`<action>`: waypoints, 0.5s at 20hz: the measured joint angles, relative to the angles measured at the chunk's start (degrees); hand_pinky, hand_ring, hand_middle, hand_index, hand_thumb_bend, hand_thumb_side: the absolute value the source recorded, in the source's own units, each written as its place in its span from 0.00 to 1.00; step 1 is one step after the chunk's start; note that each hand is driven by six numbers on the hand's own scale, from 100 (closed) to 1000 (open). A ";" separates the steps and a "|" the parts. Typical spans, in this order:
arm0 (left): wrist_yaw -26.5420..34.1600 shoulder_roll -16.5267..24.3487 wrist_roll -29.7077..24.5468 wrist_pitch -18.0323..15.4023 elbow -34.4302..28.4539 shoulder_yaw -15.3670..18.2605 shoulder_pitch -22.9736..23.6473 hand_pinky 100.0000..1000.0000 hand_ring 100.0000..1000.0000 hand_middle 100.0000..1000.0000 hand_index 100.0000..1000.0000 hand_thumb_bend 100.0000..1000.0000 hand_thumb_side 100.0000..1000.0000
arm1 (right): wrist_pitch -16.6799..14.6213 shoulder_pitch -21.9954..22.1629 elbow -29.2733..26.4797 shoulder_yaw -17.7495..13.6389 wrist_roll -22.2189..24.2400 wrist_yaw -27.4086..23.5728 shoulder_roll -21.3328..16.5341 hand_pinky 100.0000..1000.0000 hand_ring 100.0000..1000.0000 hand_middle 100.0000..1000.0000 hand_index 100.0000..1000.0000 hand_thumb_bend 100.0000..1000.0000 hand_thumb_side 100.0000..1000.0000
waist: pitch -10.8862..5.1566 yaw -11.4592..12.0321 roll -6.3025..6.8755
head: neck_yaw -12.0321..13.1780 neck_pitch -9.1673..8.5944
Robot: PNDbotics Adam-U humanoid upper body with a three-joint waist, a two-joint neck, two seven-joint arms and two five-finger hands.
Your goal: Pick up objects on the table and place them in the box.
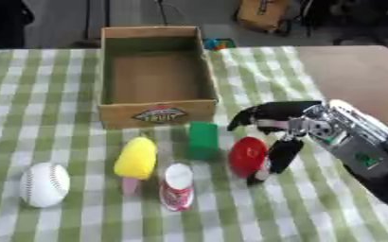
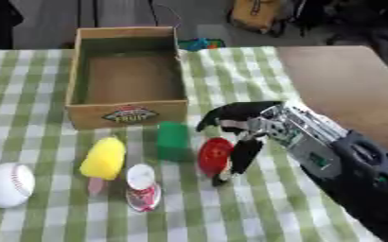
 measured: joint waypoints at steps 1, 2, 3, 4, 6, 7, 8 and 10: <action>-0.01 0.00 0.01 0.01 0.00 0.01 0.00 0.71 0.59 0.54 0.64 0.00 0.93 | 0.13 0.04 -0.22 0.21 0.59 -0.37 -0.24 0.44 0.78 0.91 0.94 0.67 0.27 | 0.00 0.00 -0.01 | 0.00 0.00; -0.02 0.00 0.02 0.02 0.00 0.02 0.00 0.71 0.59 0.54 0.64 0.00 0.93 | 0.30 0.22 -0.43 0.32 1.19 -0.89 -0.38 0.43 0.77 0.90 0.93 0.71 0.29 | 0.00 -0.03 -0.04 | 0.00 0.00; -0.02 0.00 0.03 0.03 0.00 0.03 0.00 0.71 0.59 0.54 0.64 0.00 0.93 | 0.52 0.38 -0.68 0.50 1.76 -1.50 -0.53 0.43 0.76 0.90 0.93 0.68 0.26 | 0.00 -0.08 -0.06 | 0.00 0.00; -0.02 0.00 0.03 0.04 0.00 0.04 0.01 0.71 0.59 0.54 0.64 0.00 0.93 | 0.80 0.45 -1.06 0.58 2.29 -2.11 -0.68 0.40 0.73 0.88 0.93 0.67 0.26 | 0.00 -0.15 -0.07 | 0.00 0.00; -0.02 0.00 0.02 0.05 0.00 0.04 0.01 0.71 0.59 0.54 0.64 0.00 0.93 | 1.38 0.45 -1.93 0.58 3.06 -3.10 -0.85 0.39 0.72 0.87 0.92 0.68 0.25 | 0.00 -0.19 -0.08 | 0.00 0.00; -0.02 0.00 0.02 0.06 0.00 0.04 0.02 0.71 0.59 0.54 0.64 0.00 0.93 | 1.67 0.45 -2.35 0.58 3.36 -3.49 -0.98 0.36 0.70 0.84 0.92 0.67 0.25 | 0.00 -0.19 -0.09 | 0.00 0.00; -0.02 0.00 0.01 0.07 0.00 0.04 0.02 0.71 0.59 0.54 0.64 0.00 0.93 | 1.94 0.45 -2.71 0.57 3.59 -3.80 -1.20 0.34 0.68 0.81 0.91 0.65 0.23 | 0.00 -0.20 -0.10 | 0.00 0.00; -0.02 0.00 0.01 0.07 0.00 0.04 0.02 0.71 0.59 0.54 0.64 0.00 0.93 | 2.51 0.41 -3.14 0.56 3.82 -4.38 -1.36 0.33 0.68 0.81 0.91 0.65 0.23 | 0.00 -0.20 -0.10 | 0.00 0.00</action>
